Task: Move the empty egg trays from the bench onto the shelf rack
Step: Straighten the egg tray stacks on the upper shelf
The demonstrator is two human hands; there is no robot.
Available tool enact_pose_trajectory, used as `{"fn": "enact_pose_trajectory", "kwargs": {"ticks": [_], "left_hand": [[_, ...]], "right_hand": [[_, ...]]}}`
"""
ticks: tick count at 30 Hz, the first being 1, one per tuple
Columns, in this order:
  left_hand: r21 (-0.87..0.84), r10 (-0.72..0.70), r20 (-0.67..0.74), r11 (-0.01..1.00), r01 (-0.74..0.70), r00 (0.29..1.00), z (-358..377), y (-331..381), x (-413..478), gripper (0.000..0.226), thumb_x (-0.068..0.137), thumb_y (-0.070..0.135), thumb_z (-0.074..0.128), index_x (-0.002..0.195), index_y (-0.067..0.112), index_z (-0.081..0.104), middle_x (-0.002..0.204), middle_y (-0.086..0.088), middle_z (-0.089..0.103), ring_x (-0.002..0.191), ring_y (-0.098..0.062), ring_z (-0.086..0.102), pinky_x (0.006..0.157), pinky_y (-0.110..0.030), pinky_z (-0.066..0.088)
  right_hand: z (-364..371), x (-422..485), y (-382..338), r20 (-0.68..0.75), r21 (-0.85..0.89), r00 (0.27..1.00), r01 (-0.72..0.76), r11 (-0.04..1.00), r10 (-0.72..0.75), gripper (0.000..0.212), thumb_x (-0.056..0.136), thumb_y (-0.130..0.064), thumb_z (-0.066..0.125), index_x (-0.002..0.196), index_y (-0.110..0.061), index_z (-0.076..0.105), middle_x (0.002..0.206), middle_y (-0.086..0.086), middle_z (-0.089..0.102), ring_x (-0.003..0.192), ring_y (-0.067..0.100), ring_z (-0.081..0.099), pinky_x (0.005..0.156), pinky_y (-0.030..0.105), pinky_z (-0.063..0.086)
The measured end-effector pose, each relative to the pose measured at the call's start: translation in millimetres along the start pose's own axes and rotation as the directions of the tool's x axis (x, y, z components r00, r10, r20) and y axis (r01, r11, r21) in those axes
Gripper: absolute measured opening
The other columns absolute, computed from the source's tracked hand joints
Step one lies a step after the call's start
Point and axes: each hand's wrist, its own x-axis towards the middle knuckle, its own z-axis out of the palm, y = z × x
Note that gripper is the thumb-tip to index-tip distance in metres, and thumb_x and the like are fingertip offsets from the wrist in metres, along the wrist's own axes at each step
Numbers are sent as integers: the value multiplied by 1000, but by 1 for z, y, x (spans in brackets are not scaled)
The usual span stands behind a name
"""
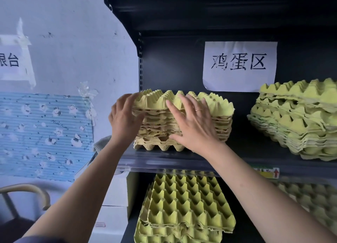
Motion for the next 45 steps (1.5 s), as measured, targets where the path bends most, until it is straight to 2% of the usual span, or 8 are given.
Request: {"fn": "enact_pose_trajectory", "kwargs": {"ticks": [5,10,16,22,30,35,39,45], "left_hand": [[-542,-445,331,632,554,832,-1,-20,6,54,92,32,56,139,24,33,133,-8,42,118,-25,46,86,-35,38],[-561,-416,660,280,779,625,0,-25,13,44,89,58,43,116,27,57,104,-9,62,88,-25,60,80,-38,48],[-445,-378,809,107,889,450,6,-35,45,66,73,77,48,115,28,62,119,-7,58,111,-35,56,88,-55,46],[-258,-355,888,142,956,292,0,-38,63,69,52,68,66,105,24,66,136,-11,50,115,-40,53,89,-65,38],[-295,-361,874,140,945,326,-9,-15,67,44,68,41,50,104,17,57,123,-15,56,101,-39,59,88,-64,35],[-395,-459,788,137,908,412,-21,9,60,54,53,37,58,104,19,61,137,-14,49,114,-39,54,92,-58,30],[-474,-557,697,115,873,451,-28,44,39,40,62,35,54,98,18,57,112,-13,53,113,-36,55,91,-55,33],[-566,-643,595,90,820,482,-27,130,-10,27,89,31,45,77,8,49,61,-11,56,63,-23,48,57,-30,36]], "right_hand": [[10,27,-25,186,-23,982,-41,999,45,124,74,-62,65,142,-24,-31,158,15,-5,145,32,-9,111,62,-10],[17,35,-33,213,-89,973,-73,993,90,123,72,-63,66,145,-26,-26,153,17,13,145,36,-7,101,75,-8],[16,41,-33,247,-94,965,-62,994,84,119,66,-70,65,148,-30,-11,150,19,18,144,38,-6,97,78,-9],[19,35,-30,165,-5,985,-44,999,45,105,68,-59,72,147,-30,9,145,22,26,142,39,4,110,61,4],[32,27,-22,-38,8,999,-16,1000,16,101,43,-52,89,126,-28,38,115,24,52,123,41,40,87,59,40],[20,19,-8,-171,41,985,25,999,-18,100,43,-47,90,126,-29,38,115,25,52,124,37,30,89,60,39],[6,10,7,-163,57,985,74,996,-64,102,43,-45,91,127,-29,37,116,28,51,127,36,27,98,61,33],[-6,-17,41,-84,103,991,113,988,-105,98,51,-39,91,128,-24,32,118,27,49,131,39,34,107,58,17]]}}
